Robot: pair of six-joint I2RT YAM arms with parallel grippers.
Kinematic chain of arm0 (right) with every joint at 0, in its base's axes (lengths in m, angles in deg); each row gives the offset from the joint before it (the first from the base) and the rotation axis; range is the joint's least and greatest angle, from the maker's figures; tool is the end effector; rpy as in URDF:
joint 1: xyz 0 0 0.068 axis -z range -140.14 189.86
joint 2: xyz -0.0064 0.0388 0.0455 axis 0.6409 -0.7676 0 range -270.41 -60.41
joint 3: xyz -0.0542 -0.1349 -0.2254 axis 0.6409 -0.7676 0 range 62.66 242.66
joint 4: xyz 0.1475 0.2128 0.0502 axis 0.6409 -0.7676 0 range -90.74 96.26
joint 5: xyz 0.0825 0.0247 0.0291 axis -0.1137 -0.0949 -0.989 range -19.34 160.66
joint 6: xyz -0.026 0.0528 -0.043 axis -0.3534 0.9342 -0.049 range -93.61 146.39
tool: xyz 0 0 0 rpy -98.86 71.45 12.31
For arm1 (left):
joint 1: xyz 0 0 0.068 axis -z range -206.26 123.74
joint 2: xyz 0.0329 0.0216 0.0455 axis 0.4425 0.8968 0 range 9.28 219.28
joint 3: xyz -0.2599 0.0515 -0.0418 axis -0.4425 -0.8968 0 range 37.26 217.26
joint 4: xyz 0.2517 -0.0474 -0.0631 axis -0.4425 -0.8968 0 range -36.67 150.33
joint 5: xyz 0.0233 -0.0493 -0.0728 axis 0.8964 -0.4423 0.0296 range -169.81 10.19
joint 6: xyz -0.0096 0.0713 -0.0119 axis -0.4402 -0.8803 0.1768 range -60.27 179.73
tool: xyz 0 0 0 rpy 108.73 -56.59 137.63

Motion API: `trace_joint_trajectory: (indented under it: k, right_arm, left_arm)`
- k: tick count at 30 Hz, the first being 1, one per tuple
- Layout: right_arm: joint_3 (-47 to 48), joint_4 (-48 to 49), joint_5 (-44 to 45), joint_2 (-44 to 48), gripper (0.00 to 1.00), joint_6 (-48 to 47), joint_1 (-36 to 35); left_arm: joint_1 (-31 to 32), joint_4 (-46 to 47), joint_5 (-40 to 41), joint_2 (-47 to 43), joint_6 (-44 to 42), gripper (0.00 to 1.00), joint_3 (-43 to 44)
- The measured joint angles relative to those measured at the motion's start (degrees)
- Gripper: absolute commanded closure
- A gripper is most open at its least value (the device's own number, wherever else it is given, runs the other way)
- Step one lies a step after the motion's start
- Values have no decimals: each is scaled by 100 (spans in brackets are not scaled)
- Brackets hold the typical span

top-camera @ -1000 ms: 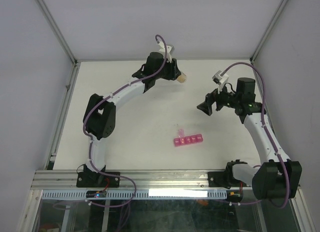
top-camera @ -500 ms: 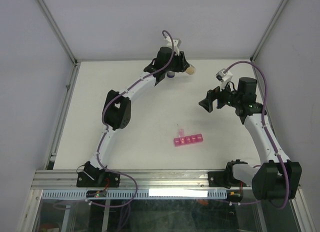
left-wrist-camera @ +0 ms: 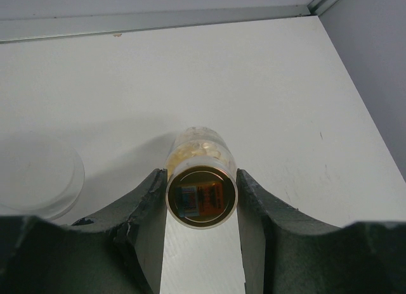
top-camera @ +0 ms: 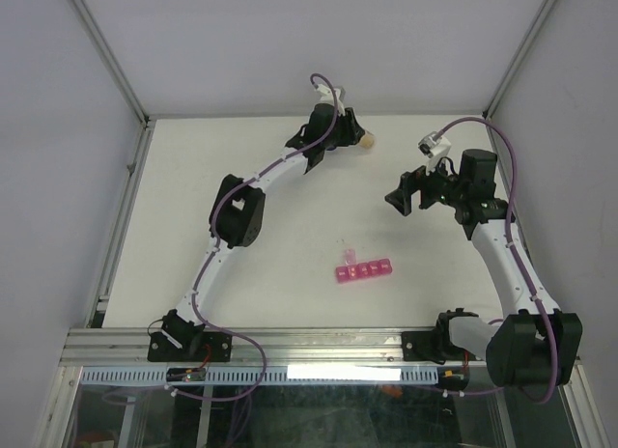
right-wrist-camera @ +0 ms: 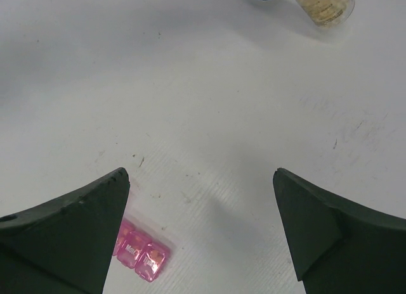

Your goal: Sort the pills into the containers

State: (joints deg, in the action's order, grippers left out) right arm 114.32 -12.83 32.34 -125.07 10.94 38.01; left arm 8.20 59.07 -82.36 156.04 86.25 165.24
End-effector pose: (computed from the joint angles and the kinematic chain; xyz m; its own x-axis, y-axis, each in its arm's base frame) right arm 0.2653 0.0461 0.2860 -0.3653 -0.2208 -0.9043 -0.6719 0.7349 0.0919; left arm 0.5071 -0.3512 0.1867 -0.5205 -0.1838 -0.8338 0.4105 0.8024 -0.4331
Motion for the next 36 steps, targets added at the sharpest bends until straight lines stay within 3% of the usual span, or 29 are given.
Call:
trace_joint_trajectory:
  k: [18,27,36]
  right_arm:
    - [0,0,-2,0,1,17,15]
    - [0,0,-4,0,1,17,15]
    - [0,0,-4,0,1,17,15]
  left_arm:
    - [83,122,273,210,157,73,216]
    - [85,83,273,219,160,59,409]
    - [120,55,269,229,160,55,518]
